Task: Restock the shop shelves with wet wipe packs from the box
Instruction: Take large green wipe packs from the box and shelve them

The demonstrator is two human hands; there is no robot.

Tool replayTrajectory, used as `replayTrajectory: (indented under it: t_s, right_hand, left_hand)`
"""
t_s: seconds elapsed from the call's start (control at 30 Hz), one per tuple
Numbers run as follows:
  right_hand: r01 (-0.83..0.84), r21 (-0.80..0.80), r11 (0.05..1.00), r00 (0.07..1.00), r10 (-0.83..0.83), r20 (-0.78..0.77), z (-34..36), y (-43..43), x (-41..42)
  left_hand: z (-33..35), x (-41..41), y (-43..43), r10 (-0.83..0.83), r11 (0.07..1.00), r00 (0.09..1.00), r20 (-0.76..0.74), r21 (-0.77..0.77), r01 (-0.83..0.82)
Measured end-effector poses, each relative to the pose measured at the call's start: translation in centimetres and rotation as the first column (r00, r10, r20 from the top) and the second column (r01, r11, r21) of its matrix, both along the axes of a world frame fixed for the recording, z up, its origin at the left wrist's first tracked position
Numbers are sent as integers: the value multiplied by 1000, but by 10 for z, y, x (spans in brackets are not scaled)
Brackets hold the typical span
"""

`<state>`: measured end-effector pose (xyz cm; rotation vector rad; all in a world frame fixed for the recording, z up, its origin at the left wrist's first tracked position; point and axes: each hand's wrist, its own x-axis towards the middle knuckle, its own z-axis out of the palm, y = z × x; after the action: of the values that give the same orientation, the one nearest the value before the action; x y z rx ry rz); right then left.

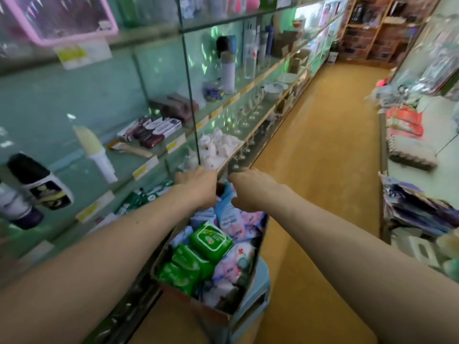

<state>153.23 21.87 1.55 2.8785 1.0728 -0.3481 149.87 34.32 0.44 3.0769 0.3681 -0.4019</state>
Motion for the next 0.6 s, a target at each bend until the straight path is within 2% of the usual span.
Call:
replayTrajectory:
  t_s: [0.27, 0.43, 0.6]
  right_hand:
    - [-53, -65, 996, 983, 41, -181, -98, 21, 11]
    - [-77, -106, 991, 950, 41, -310, -157, 28, 22]
    - [-43, -94, 995, 910, 1, -414, -204, 37, 31]
  left_hand:
    - [-91, -8, 23, 112, 992, 967, -230, -38, -123]
    - [-147, -8, 34, 208, 950, 904, -375, -144, -279]
    - [-191, -9, 40, 285, 876, 893, -349, -283, -391]
